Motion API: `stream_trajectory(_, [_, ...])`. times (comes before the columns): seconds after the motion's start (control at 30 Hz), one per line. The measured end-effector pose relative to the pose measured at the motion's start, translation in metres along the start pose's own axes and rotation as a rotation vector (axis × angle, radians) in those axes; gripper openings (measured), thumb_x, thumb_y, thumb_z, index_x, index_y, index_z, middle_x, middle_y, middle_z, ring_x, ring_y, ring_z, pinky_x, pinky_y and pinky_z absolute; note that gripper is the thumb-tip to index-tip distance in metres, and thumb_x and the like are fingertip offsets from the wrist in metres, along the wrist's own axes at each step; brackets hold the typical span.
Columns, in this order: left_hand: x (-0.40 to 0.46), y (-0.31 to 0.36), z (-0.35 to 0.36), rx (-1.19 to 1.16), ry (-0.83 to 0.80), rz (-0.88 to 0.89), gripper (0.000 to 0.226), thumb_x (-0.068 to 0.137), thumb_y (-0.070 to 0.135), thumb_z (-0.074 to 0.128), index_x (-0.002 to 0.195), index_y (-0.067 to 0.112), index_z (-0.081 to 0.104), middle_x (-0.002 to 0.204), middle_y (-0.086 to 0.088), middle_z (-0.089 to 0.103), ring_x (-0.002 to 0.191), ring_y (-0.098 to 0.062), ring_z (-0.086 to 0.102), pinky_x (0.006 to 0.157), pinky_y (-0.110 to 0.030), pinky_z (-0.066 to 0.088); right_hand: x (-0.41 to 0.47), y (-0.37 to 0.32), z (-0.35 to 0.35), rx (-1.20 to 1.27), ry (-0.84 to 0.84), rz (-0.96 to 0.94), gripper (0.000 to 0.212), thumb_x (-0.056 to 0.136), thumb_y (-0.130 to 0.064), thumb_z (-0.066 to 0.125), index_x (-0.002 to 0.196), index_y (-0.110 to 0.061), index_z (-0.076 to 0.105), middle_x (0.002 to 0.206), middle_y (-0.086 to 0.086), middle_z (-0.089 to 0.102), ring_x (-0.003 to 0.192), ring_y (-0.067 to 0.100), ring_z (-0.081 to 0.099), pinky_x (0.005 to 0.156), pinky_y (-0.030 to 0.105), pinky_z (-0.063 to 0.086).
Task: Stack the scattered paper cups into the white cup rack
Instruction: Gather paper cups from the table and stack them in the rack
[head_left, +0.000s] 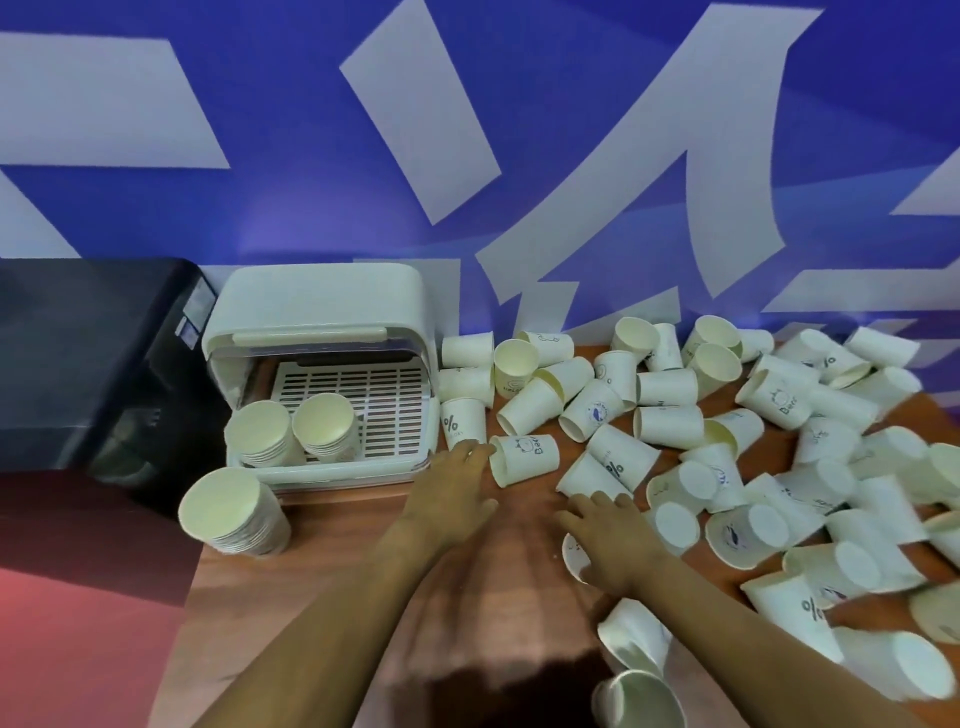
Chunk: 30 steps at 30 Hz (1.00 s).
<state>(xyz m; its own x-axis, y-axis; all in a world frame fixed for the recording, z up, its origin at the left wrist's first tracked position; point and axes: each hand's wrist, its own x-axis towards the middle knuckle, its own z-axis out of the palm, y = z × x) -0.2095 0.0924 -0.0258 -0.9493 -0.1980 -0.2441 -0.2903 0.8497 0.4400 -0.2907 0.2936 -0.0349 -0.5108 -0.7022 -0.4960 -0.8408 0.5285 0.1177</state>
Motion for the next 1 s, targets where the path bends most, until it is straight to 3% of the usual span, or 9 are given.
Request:
stream_trajectory(0.17, [0.033,0.010,0.013,0.052,-0.007,-0.042,0.077,0.082,0.034,0.064,0.147,0.024,0.025,0.152,0.000,0.029,0.131,-0.028,0.037,0.105,-0.044,0.039,0.006,0.018,0.015,-0.015,-0.011,-0.049,0.070,0.081,-0.020,0.064,0.142,-0.022,0.031,0.145,0.009,0.034,0.126,0.030,0.037,0.100,0.042,0.030])
stream_trajectory(0.5, [0.072,0.017,0.036,0.123,-0.105,-0.097,0.082,0.085,0.034,0.064,0.150,0.019,0.017,0.155,-0.001,0.022,0.137,-0.024,0.029,0.106,-0.041,0.037,0.021,0.031,0.030,0.003,-0.033,-0.106,0.063,0.081,0.000,0.058,0.138,-0.016,0.036,0.137,0.012,0.038,0.124,0.032,0.036,0.097,0.041,0.032])
stream_trajectory(0.7, [0.075,0.018,0.044,0.132,-0.056,-0.111,0.063,0.089,0.023,0.052,0.147,0.021,0.027,0.146,-0.002,0.035,0.129,-0.025,0.034,0.101,-0.039,0.040,0.024,0.036,0.027,0.011,-0.056,-0.130,0.059,0.080,-0.005,0.064,0.134,-0.015,0.041,0.133,0.011,0.044,0.122,0.030,0.039,0.098,0.039,0.035])
stream_trajectory(0.87, [0.071,0.020,0.040,0.095,-0.034,-0.130,0.061,0.086,0.032,0.058,0.141,0.022,0.034,0.134,-0.003,0.045,0.120,-0.026,0.042,0.094,-0.038,0.041,0.022,0.036,0.020,0.010,-0.036,-0.128,0.057,0.080,-0.014,0.066,0.133,-0.018,0.043,0.130,0.008,0.047,0.118,0.028,0.042,0.094,0.038,0.036])
stream_trajectory(1.0, [0.067,0.021,0.042,0.134,-0.075,-0.123,0.068,0.085,0.042,0.057,0.144,0.024,0.028,0.140,-0.003,0.041,0.126,-0.026,0.039,0.100,-0.040,0.041,0.016,0.034,0.013,0.012,-0.004,-0.117,0.052,0.080,-0.022,0.065,0.128,-0.017,0.046,0.126,0.006,0.049,0.116,0.027,0.042,0.091,0.038,0.036])
